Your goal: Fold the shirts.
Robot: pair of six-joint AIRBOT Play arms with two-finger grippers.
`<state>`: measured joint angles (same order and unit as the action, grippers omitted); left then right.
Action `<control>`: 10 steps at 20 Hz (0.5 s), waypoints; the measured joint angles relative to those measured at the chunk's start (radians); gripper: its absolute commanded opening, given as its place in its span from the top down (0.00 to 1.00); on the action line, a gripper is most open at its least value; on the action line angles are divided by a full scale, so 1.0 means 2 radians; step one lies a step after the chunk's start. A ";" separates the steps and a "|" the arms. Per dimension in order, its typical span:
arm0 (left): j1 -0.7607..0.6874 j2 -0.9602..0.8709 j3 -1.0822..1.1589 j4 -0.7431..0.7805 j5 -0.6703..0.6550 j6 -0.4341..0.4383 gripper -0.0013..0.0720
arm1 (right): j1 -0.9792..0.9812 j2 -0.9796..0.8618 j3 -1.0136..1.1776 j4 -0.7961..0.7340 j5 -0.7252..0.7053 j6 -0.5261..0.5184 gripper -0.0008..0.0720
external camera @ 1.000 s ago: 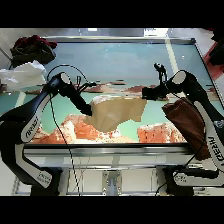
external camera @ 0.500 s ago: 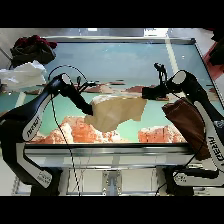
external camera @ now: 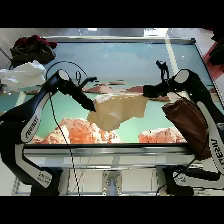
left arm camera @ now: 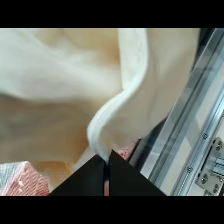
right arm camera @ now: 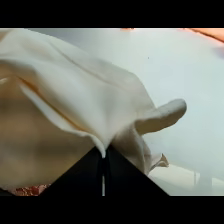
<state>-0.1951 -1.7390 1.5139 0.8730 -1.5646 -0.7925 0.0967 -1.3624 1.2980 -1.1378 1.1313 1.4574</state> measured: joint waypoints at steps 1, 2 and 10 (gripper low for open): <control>0.002 0.013 0.019 -0.005 -0.009 -0.012 0.97 | 0.000 0.012 0.011 -0.007 0.005 0.003 0.95; 0.004 0.031 0.043 -0.008 -0.013 -0.027 0.97 | -0.001 0.027 0.027 -0.014 0.014 0.008 0.94; 0.010 0.264 0.224 0.116 0.113 -0.155 0.97 | -0.001 0.194 0.164 -0.071 0.102 0.034 0.95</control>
<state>-0.1761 -1.2118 1.9629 1.1057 -1.3396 -1.1027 0.0940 -0.9745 1.6253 -1.2793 1.3346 1.5246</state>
